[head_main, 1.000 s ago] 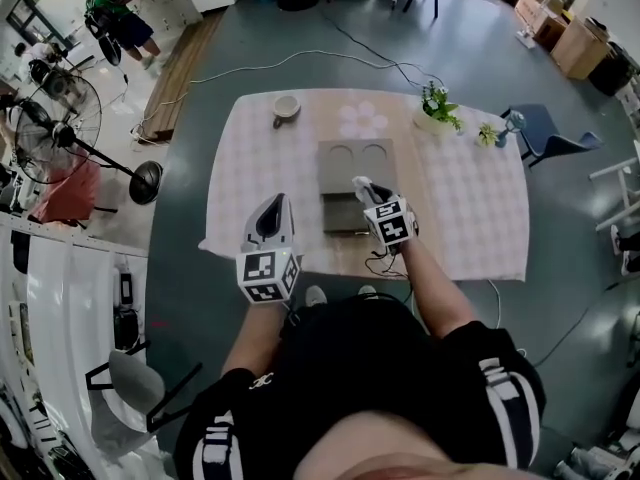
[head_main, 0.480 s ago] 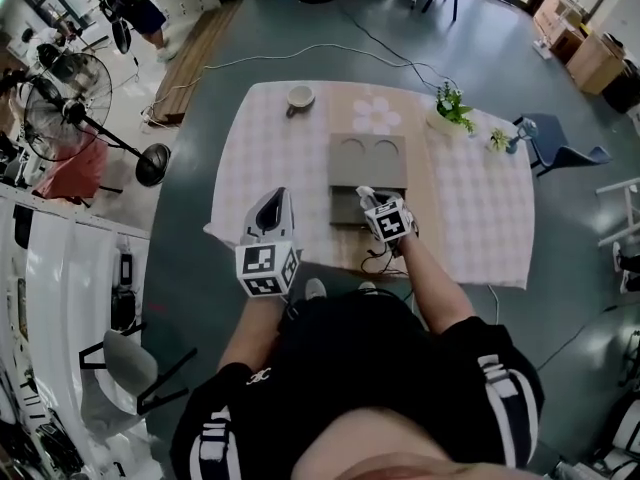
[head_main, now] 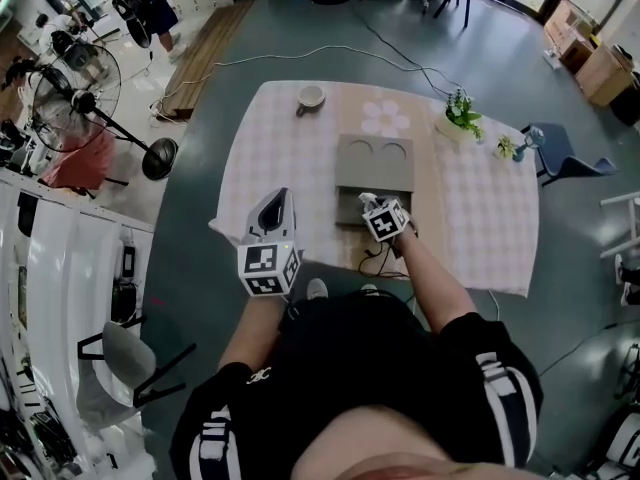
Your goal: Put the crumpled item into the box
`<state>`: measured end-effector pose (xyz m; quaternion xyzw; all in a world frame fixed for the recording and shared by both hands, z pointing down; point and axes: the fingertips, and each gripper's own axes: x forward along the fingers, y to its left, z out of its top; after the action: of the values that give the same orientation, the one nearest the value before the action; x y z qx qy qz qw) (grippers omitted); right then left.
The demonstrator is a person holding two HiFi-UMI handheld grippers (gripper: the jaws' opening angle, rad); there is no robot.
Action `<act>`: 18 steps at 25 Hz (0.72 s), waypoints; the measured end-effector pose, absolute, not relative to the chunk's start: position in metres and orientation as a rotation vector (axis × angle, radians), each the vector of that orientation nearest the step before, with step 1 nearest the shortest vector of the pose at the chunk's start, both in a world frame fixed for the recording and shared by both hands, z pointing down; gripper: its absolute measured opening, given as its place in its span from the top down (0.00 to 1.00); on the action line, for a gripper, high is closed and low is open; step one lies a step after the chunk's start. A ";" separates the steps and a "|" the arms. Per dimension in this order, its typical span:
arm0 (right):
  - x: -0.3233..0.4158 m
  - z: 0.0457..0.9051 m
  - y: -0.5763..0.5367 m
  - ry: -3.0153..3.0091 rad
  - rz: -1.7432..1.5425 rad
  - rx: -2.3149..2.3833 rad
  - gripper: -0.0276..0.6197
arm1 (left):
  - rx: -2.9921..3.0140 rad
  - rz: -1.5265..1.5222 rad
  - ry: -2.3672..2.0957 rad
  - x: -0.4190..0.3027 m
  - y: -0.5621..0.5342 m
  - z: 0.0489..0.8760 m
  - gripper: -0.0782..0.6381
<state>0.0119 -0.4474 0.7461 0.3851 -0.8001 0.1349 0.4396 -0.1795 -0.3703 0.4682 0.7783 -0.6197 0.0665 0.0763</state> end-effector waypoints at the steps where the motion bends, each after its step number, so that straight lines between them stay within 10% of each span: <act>1: 0.011 0.743 -0.450 -1.990 0.308 0.957 0.87 | 2.331 0.200 -1.859 -0.180 -0.370 0.468 0.90; 18: 0.006 0.692 -0.459 -2.189 0.407 1.081 0.79 | 2.339 0.180 -1.816 -0.172 -0.383 0.477 0.90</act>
<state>0.0056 -0.4585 0.6918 0.4128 -0.8357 0.1553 0.3271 -0.1719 -0.3827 0.4767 0.7855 -0.6097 0.0604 0.0873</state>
